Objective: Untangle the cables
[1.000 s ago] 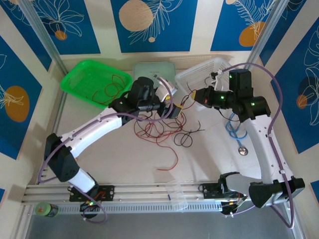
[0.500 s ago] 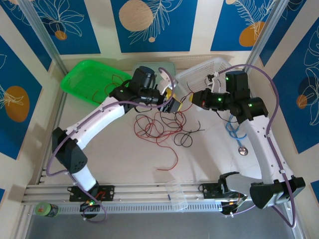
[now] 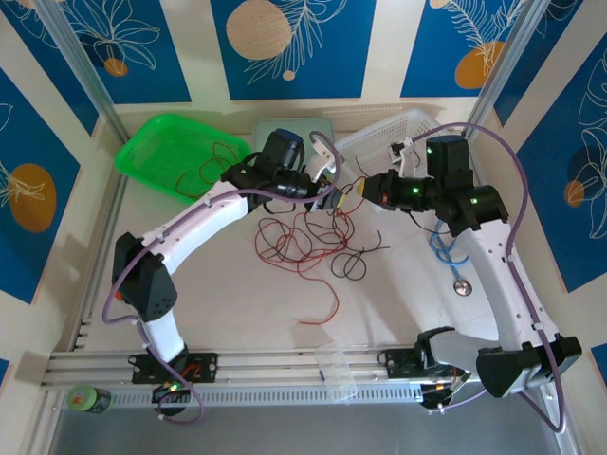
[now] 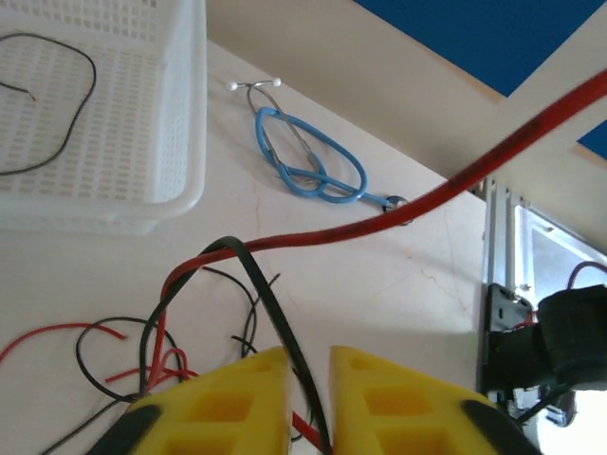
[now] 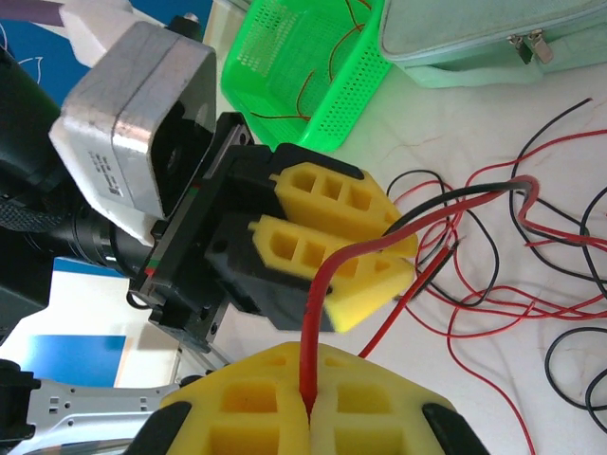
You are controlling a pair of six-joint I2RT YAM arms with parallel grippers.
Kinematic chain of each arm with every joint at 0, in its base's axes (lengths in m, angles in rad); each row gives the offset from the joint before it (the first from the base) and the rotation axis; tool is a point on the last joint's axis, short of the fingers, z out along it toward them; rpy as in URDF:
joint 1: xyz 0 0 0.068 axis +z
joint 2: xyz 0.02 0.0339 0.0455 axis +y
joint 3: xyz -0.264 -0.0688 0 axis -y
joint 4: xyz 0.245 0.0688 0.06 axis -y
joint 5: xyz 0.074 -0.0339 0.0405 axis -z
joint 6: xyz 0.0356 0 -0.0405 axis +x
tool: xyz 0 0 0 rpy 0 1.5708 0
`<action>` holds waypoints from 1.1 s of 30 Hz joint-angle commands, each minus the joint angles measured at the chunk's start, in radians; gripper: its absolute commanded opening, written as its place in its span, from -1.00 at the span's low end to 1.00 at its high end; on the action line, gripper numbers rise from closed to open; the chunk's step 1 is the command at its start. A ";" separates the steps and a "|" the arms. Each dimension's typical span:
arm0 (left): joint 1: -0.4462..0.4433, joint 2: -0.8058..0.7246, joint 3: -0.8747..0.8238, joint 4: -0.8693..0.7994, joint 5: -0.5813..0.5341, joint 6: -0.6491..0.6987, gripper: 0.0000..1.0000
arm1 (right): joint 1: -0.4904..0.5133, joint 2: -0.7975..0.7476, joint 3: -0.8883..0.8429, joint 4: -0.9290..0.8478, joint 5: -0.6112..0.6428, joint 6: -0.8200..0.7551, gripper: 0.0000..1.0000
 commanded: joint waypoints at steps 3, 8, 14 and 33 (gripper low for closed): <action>0.007 -0.066 -0.044 0.086 -0.123 -0.040 -1.00 | -0.014 -0.040 -0.012 -0.029 0.075 -0.023 -1.00; 0.061 -0.203 -0.142 0.069 -0.300 -0.101 -1.00 | -0.111 -0.093 -0.032 -0.080 0.176 -0.034 -1.00; 0.159 -0.373 -0.256 0.004 -0.432 -0.146 -1.00 | -0.234 -0.122 -0.073 -0.138 0.296 -0.070 -1.00; 0.233 -0.579 -0.404 -0.169 -0.686 -0.105 -1.00 | -0.422 -0.150 -0.082 -0.196 0.464 -0.136 -1.00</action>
